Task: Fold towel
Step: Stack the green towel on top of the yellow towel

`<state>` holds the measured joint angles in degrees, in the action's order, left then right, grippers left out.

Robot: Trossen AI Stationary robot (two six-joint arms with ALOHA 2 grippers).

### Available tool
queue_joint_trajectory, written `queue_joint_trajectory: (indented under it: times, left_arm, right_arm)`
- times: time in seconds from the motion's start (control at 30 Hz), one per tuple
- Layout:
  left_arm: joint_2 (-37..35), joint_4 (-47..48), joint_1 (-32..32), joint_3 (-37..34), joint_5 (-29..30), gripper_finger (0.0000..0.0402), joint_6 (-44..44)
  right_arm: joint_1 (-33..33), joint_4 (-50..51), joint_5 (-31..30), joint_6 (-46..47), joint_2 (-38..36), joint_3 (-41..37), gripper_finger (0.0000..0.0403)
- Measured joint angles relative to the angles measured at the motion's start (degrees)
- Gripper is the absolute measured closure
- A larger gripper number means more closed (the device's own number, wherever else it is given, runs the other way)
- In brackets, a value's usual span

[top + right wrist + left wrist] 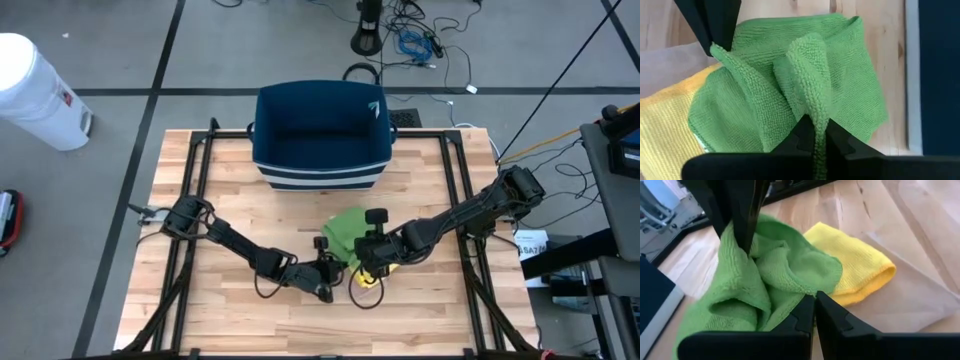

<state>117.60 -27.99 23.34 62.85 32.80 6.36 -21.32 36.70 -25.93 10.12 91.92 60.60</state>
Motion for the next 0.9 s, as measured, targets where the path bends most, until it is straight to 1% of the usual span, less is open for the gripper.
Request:
queue_joint_trajectory:
  times: [0.23, 0.33, 0.43, 0.6, 0.8, 0.9]
  left_arm:
    - [0.00, -0.02, 0.45, 0.00, -0.03, 0.0384, 0.25]
    - [0.00, -0.11, 0.87, 0.00, -1.13, 0.0384, 0.26]
    - [0.00, -0.97, 0.89, 0.00, -4.56, 0.0384, -0.08]
    - [0.00, -1.72, -0.60, 0.00, -14.53, 0.0384, -3.48]
    - [0.00, -1.68, -3.32, 0.00, -19.28, 0.0384, -9.41]
    - [0.00, -1.66, -4.03, 0.00, -21.35, 0.0383, -10.78]
  right_arm:
    - [0.00, 0.01, 0.78, 0.21, 0.02, 0.00, 0.0396]
    - [0.00, 0.01, 0.78, 0.21, 0.04, 0.00, 0.0396]
    - [0.00, 0.01, 0.78, 0.19, 0.06, 0.00, 0.0396]
    - [0.00, 0.20, 0.78, 0.08, 0.07, 0.00, 0.0396]
    - [0.00, 2.72, 1.65, -0.04, 0.09, 0.00, 0.0396]
    - [0.00, 4.15, 3.68, 0.35, 0.09, 0.00, 0.0381]
